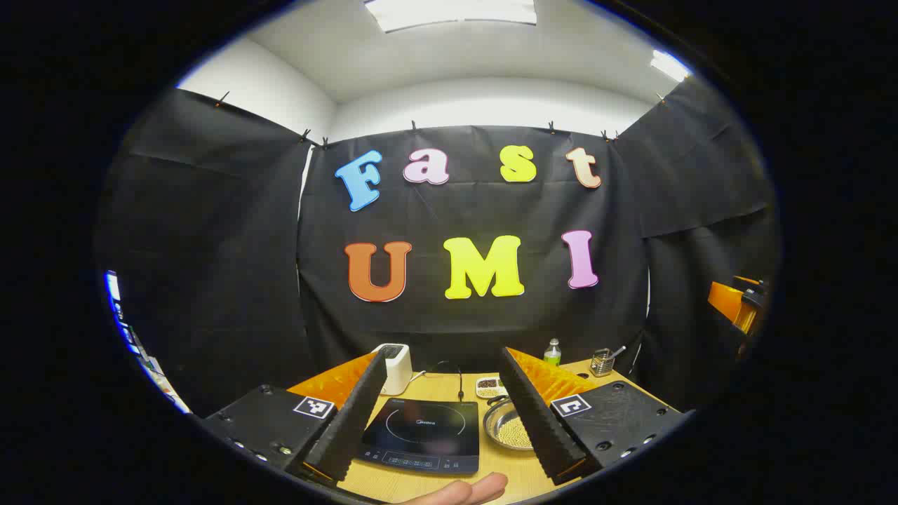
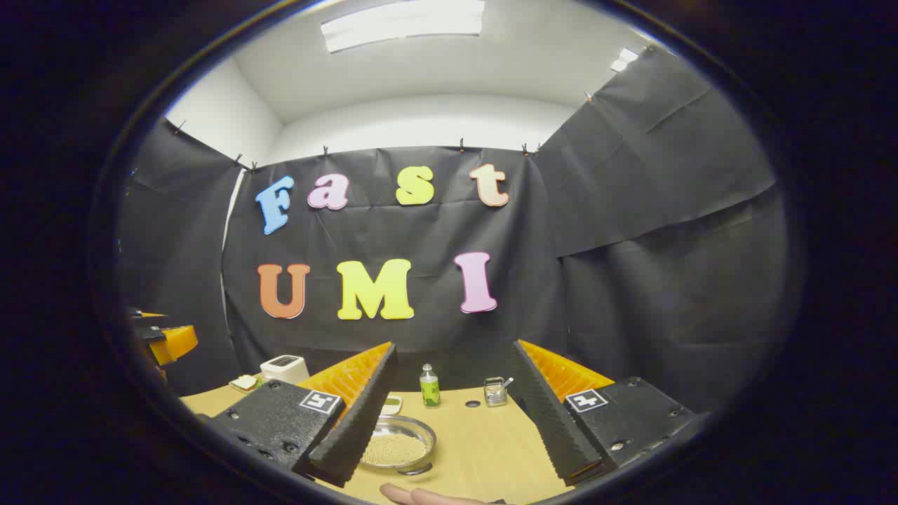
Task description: First push the handle of the pot to place it horizontally, then grasp the pot with both hands and set it on the induction cooktop.
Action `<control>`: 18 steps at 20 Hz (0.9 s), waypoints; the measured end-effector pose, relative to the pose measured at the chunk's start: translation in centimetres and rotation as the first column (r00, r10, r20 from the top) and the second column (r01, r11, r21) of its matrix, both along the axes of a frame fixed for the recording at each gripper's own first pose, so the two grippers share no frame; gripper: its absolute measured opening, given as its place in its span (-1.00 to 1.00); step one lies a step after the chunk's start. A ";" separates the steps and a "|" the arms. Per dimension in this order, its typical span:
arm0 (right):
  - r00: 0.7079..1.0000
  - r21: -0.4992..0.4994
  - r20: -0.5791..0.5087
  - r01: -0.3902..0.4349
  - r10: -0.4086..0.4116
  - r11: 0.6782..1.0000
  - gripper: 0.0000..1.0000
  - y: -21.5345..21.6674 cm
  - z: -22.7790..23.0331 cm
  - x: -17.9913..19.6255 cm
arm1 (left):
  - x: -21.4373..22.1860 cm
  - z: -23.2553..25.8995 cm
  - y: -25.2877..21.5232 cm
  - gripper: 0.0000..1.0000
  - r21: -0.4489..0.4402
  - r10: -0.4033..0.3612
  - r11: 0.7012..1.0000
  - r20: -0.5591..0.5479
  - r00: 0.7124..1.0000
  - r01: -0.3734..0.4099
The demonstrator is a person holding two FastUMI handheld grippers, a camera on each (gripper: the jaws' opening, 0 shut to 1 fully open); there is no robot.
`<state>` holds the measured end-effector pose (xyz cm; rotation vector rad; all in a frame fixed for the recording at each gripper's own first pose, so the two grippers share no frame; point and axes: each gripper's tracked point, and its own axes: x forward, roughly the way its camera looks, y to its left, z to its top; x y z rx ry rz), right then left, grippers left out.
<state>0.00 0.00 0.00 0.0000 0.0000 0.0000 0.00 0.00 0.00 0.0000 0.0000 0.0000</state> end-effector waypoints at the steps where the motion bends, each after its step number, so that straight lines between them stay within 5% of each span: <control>1: 1.000 0.002 0.000 0.002 -0.002 1.000 0.94 -0.1 -0.1 0.1 | -0.1 -0.1 -0.2 0.93 -0.005 -0.004 1.000 -0.003 1.000 0.004; 18: 0.998 0.019 -0.066 -0.019 0.021 1.000 0.94 0.6 -2.4 2.1 | -1.3 0.5 -0.5 0.92 -0.019 -0.026 0.999 0.037 0.999 0.026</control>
